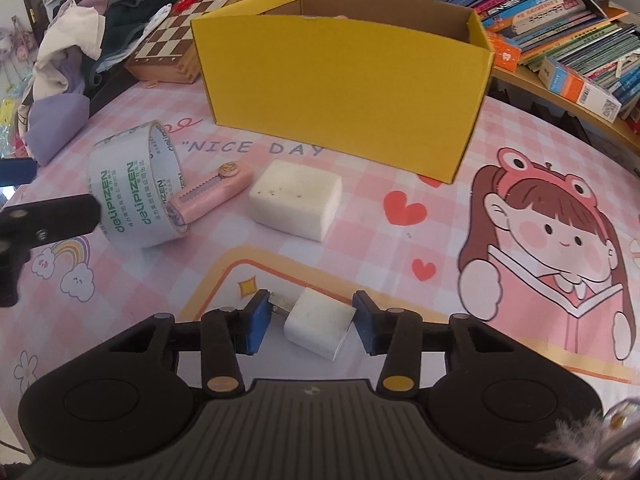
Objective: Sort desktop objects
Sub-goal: 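Grasp the clear tape roll with the left tool while the right tool lifts the adapter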
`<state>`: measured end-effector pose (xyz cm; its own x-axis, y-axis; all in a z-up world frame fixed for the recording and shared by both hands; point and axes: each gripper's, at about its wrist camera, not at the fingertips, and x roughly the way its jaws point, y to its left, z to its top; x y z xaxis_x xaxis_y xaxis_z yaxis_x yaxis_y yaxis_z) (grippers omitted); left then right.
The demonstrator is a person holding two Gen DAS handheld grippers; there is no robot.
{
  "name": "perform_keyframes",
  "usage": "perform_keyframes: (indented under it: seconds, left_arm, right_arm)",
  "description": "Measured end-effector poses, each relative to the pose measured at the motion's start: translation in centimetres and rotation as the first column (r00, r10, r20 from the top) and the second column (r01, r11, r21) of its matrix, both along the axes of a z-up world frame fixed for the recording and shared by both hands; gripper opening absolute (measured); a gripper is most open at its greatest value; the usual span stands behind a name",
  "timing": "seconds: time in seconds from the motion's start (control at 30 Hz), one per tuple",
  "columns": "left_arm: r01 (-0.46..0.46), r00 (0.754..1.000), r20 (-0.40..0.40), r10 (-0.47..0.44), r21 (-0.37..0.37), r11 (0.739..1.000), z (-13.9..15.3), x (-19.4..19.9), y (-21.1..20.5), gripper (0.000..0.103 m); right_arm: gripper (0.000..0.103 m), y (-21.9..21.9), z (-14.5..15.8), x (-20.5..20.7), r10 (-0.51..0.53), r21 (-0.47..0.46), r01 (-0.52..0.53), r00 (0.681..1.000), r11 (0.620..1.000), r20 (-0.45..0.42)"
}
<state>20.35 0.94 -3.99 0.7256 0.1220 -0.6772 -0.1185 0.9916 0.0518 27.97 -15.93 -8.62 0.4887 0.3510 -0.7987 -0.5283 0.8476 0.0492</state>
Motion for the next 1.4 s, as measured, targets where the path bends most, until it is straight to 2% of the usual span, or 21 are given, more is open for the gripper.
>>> perform_keyframes:
  seconds: [0.33,0.7,0.8,0.9,0.97,1.0,1.03,1.07,1.23,1.4]
  left_arm:
    - [-0.025,1.0,0.0,0.025,-0.036,0.999,-0.8,2.7,-1.4,0.096]
    - [-0.164,0.986,-0.044,0.16,-0.116,0.98,-2.2,4.9,-0.6,0.096]
    - [-0.194,0.981,-0.047,0.19,-0.144,0.97,-2.4,4.8,0.1,0.092]
    - [-0.198,0.98,-0.045,0.193,-0.185,0.963,-2.4,4.4,0.8,0.08]
    - [-0.185,0.983,-0.038,0.181,-0.201,0.962,-2.3,4.1,0.9,0.065]
    - [-0.173,0.985,-0.032,0.171,-0.197,0.965,-2.1,4.0,0.8,0.06]
    - [-0.162,0.987,-0.032,0.158,-0.186,0.969,-2.0,3.9,0.6,0.048]
    - [-0.15,0.989,-0.036,0.146,-0.174,0.973,-1.9,3.9,0.4,0.043]
    - [-0.125,0.991,-0.059,0.117,-0.149,0.981,-1.7,3.1,0.0,0.042]
    - [-0.106,0.994,-0.048,0.1,-0.133,0.985,-0.9,1.6,0.2,0.042]
  right_arm:
    - [0.043,-3.2,0.5,-0.4,-0.052,-0.014,0.052,0.999,0.999,-0.003]
    - [0.043,-5.4,0.7,-0.7,-0.069,-0.028,0.069,0.998,0.997,0.004]
    - [0.042,-5.6,0.8,-0.7,-0.07,-0.027,0.07,0.998,0.997,0.002]
    - [0.042,-5.5,0.8,-0.8,-0.065,-0.024,0.065,0.998,0.998,0.0]
    - [0.042,-5.4,0.8,-0.9,-0.06,-0.023,0.06,0.998,0.998,0.0]
    - [0.042,-5.3,0.8,-1.0,-0.057,-0.022,0.057,0.998,0.998,0.0]
    - [0.042,-5.2,0.9,-1.0,-0.055,-0.02,0.055,0.998,0.998,0.001]
    - [0.042,-5.2,0.9,-1.1,-0.053,-0.018,0.053,0.999,0.998,0.002]
    - [0.042,-4.9,1.3,-1.7,-0.049,-0.008,0.049,0.999,0.999,0.01]
    - [0.042,-4.7,1.5,-2.3,-0.055,-0.002,0.055,0.998,0.998,0.011]
